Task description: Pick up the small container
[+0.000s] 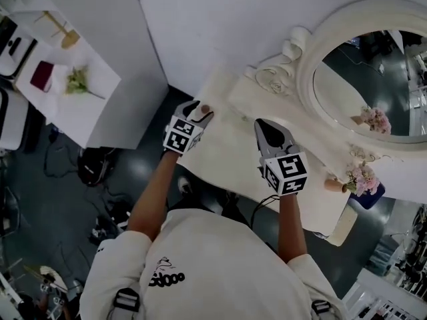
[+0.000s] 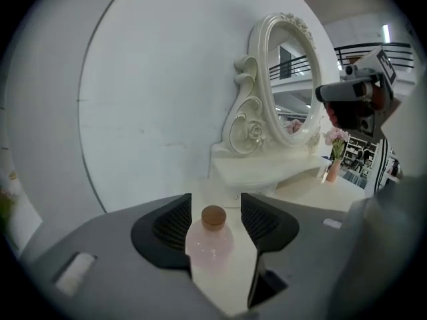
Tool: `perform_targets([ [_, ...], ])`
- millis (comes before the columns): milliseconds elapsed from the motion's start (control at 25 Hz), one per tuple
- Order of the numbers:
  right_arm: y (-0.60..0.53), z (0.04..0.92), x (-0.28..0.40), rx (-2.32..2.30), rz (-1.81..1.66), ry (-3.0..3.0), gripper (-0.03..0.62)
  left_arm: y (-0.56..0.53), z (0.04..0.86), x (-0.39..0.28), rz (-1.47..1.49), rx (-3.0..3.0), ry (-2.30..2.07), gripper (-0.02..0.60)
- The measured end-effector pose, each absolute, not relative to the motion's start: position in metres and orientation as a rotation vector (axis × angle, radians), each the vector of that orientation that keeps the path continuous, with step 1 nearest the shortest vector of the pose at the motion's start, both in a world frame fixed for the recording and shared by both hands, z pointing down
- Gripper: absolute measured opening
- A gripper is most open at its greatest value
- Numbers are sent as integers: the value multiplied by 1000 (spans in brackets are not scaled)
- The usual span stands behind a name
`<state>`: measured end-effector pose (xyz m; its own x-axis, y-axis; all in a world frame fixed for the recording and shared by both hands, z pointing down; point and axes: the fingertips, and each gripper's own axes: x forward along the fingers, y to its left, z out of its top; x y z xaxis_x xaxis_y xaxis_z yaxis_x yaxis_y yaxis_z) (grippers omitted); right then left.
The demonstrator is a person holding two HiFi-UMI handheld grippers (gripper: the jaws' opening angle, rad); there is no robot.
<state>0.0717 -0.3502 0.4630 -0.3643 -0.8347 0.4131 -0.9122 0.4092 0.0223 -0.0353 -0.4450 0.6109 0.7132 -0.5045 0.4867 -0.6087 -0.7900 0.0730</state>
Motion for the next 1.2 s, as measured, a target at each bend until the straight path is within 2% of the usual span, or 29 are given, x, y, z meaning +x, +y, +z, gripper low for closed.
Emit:
perform_targets([
  [360, -341, 478, 93, 1565, 352, -2198, 2, -467, 658, -13, 693, 2746, -854, 261],
  [800, -332, 497, 101, 1558, 400, -2175, 2, -466, 667, -4, 650, 2820, -915, 207],
  [920, -333, 498, 99, 1549, 401, -2189, 2, -465, 661, -3, 642, 2856, -945, 127],
  [1200, -332, 496, 95, 1532, 389, -2215, 2, -464, 659, -10, 609, 2811, -983, 121],
])
